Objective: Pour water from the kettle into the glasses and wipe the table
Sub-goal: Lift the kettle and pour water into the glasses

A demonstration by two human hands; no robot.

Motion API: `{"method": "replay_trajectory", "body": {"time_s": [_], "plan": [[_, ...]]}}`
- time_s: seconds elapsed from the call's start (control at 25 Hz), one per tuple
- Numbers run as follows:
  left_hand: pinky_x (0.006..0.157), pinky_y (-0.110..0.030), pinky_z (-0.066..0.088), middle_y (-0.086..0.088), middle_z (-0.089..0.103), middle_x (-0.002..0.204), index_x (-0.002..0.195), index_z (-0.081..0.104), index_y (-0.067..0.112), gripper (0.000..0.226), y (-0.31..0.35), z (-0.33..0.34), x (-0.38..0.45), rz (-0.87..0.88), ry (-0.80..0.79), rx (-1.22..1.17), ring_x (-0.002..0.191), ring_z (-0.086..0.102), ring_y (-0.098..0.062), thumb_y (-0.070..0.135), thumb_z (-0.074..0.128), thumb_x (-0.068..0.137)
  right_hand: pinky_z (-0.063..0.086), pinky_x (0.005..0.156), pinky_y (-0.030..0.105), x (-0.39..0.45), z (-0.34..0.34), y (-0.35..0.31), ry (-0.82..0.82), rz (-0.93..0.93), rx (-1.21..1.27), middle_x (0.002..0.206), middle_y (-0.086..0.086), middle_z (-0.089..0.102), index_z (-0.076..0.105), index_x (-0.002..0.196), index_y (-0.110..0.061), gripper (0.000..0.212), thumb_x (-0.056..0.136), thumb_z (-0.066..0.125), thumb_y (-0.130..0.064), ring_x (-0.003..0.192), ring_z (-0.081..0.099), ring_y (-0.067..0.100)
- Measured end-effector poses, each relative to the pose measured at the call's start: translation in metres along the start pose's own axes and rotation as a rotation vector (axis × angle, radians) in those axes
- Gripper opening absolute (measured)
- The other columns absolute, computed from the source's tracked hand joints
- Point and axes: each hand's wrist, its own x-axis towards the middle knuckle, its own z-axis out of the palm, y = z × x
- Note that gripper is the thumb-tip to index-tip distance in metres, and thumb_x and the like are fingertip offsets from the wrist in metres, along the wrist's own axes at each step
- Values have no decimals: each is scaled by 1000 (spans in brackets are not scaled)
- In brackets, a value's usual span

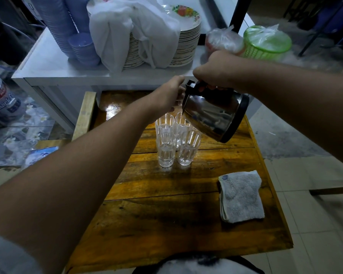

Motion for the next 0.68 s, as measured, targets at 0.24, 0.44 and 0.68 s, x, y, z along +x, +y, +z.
{"method": "replay_trajectory", "body": {"time_s": [0.24,0.44,0.68], "plan": [[91,-35,40,-11,59,132,140,50,10,67,3,4,-2,3,13,23,121,53,-25,55,21,99,48,56,28,6,5,22,42,-1,64,73,6,62,59,77,-12,28,91,53,-37,63,61,20],[98,-34,37,-9,55,140,144,47,9,69,11,27,-4,42,24,43,126,50,-21,56,24,98,50,63,35,5,11,83,140,-20,269,64,7,65,68,70,-9,36,80,55,-40,62,63,27],[98,-37,40,-8,60,127,135,54,6,67,26,93,11,58,3,141,110,57,-18,56,31,96,56,70,39,-4,30,176,172,13,659,80,10,72,74,79,-14,29,90,60,-38,76,68,26]]}}
